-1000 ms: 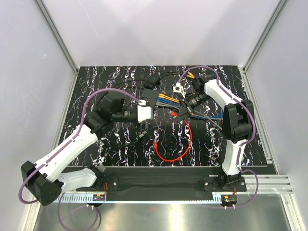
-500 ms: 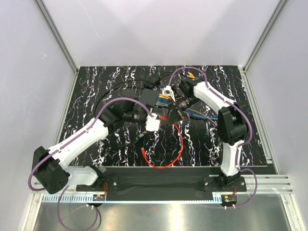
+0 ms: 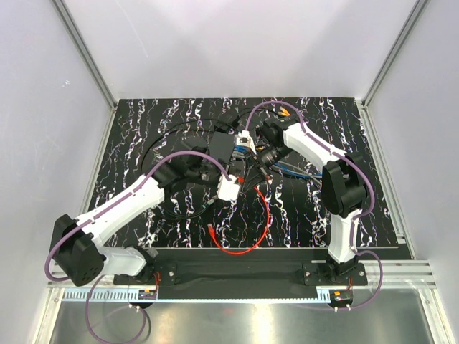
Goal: Insert the plug into the switch port
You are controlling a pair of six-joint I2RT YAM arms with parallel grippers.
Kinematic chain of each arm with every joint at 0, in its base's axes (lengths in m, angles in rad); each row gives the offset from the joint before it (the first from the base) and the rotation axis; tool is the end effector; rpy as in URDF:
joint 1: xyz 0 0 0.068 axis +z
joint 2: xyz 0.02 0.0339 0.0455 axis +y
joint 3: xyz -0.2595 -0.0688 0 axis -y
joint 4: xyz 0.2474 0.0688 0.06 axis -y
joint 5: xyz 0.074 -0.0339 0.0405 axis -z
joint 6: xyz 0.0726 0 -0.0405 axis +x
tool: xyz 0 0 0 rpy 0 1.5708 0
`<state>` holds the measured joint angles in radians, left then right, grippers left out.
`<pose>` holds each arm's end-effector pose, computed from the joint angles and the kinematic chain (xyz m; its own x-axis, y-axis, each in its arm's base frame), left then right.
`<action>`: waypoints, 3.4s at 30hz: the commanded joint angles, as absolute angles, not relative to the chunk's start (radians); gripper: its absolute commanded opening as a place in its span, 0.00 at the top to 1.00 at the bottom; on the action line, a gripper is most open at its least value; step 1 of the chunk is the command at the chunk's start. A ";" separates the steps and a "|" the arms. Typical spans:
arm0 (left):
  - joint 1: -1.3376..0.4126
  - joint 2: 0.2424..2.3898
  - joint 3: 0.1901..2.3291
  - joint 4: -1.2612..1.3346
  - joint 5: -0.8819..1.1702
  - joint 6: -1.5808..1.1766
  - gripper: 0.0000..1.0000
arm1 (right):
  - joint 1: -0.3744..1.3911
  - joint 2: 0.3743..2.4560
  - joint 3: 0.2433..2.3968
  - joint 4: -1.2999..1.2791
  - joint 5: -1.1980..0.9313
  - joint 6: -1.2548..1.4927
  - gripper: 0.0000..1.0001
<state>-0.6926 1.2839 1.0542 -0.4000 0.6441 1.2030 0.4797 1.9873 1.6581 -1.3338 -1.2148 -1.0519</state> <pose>0.2091 -0.2301 0.2867 0.6620 0.4203 -0.6206 0.7408 -0.2410 0.6270 0.2963 0.2308 0.2287 -0.3649 -0.5310 -0.7648 -0.8089 -0.2260 0.5428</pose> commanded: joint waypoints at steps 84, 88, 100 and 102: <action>-0.611 1.459 1.252 -0.380 0.769 0.393 0.93 | 0.531 1.459 1.220 -0.525 -0.799 -0.867 1.00; -0.577 1.451 1.235 -0.307 0.770 0.251 0.55 | 0.532 1.456 1.190 -0.456 -0.718 -0.802 1.00; -0.331 1.658 1.380 -0.299 0.536 -0.067 0.40 | 0.488 1.716 1.221 -0.419 -0.339 -0.629 1.00; -0.313 1.715 1.385 -0.270 0.537 -0.098 0.40 | 0.488 1.765 1.232 -0.385 -0.289 -0.604 1.00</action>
